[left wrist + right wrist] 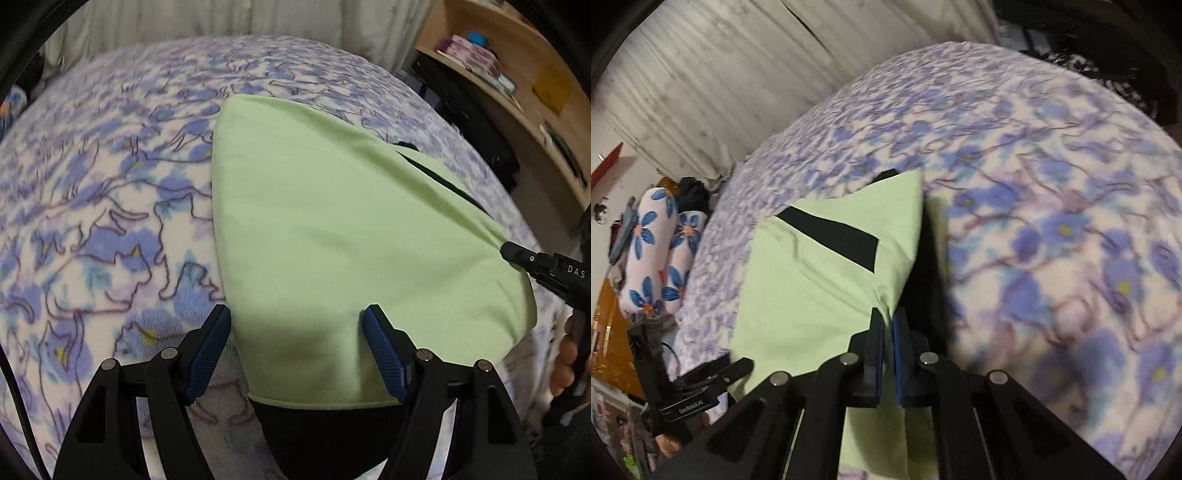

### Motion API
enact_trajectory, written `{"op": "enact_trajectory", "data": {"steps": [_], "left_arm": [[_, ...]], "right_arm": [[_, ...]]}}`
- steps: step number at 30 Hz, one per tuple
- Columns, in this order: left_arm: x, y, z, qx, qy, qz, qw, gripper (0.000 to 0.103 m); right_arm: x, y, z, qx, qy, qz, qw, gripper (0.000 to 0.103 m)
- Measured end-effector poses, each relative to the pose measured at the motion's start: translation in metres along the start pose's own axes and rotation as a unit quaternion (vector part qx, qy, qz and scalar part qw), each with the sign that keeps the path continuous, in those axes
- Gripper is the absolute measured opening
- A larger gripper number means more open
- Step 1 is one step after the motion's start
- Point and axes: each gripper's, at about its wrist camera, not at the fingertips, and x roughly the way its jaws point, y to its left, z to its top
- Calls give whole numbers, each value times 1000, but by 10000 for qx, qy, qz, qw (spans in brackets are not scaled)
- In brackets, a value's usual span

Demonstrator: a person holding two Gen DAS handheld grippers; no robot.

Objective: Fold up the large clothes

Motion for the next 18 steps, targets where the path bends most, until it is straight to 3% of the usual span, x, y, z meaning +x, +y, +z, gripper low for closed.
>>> {"op": "enact_trajectory", "data": {"steps": [3,10,12,14,16,18], "left_arm": [[4,-1,-3,15,-27,72,10000,73],[1,2,-1,-140,86,5,9999,73],[-2,5,3,-211,179,-90,9996,73],[-4,10,8,-291,167,-199,9992,73],[-4,16,17,-379,125,-210,9990,73],[-2,23,27,-452,110,-230,9987,73]], "right_arm": [[23,-18,-11,229,294,-109,9992,2],[15,-8,-3,230,257,-222,9992,4],[11,-4,4,261,228,-140,9993,12],[10,-3,12,291,145,-40,9995,47],[14,-3,23,381,48,-19,9993,57],[25,-4,34,426,100,29,9990,57]]}}
